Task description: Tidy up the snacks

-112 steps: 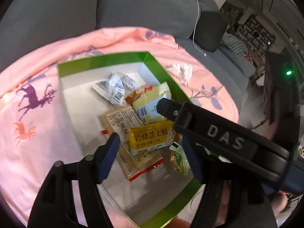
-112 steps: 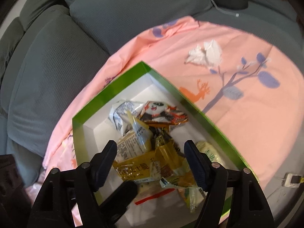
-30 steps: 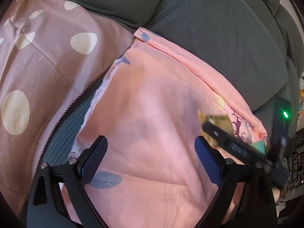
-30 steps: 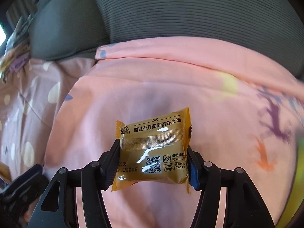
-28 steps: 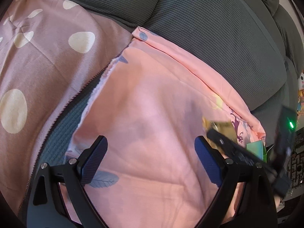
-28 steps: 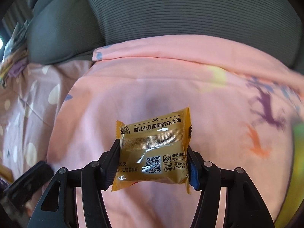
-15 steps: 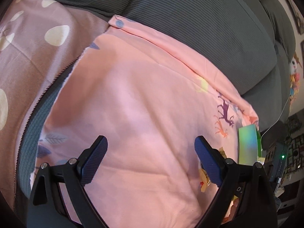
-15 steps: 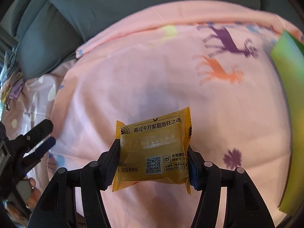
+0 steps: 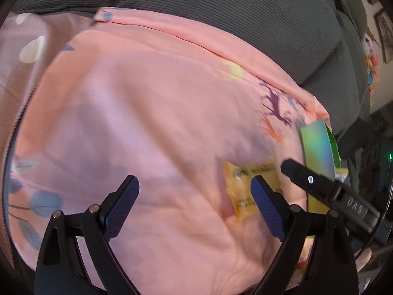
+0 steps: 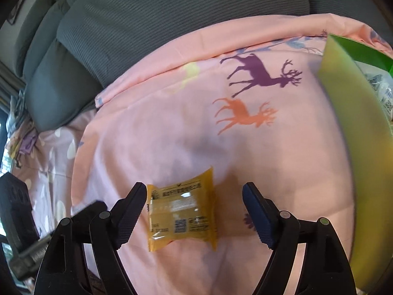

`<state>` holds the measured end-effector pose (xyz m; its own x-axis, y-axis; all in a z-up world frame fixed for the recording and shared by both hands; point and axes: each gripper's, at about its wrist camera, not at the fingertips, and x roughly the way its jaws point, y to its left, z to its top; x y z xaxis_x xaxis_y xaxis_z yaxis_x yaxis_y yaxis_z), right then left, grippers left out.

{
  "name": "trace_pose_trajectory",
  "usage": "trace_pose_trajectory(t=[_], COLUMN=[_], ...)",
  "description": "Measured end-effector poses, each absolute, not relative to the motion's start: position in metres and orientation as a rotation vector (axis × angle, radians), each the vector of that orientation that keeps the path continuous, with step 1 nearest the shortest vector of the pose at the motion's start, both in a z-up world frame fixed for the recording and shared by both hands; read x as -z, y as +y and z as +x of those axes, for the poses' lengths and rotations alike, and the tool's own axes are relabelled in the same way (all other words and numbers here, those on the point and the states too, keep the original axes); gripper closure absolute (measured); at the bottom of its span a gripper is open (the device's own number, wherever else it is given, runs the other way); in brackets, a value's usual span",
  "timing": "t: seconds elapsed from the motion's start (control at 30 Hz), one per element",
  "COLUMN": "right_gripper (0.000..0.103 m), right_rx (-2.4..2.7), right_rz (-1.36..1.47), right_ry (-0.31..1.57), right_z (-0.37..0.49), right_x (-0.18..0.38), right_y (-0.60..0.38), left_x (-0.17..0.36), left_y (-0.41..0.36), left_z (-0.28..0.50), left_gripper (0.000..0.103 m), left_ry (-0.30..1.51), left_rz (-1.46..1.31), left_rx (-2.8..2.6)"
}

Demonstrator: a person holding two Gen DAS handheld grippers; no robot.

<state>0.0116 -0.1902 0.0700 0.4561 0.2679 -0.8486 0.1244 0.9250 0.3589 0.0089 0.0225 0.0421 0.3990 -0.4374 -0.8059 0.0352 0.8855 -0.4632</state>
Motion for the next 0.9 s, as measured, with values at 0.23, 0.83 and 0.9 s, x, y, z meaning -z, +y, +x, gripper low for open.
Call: trace_pose_trajectory(t=[0.23,0.83,0.9], right_gripper=[0.022,0.022,0.022], right_rx=[-0.146,-0.199,-0.210], right_rz=[0.491,0.467,0.456], right_ry=[1.113,1.204,1.212], right_z=[0.010,0.012,0.013], right_x=[-0.068,-0.050,-0.048], right_y=[-0.203,-0.183,-0.179], left_x=[-0.034,-0.016,-0.017], left_y=[-0.016,-0.046,-0.050], left_z=[0.003,0.001,0.000], left_gripper=[0.012,0.039,0.044], left_ry=[1.165,1.210,1.195], left_rz=[-0.347,-0.376,-0.347], left_rx=[0.408,0.531,0.523])
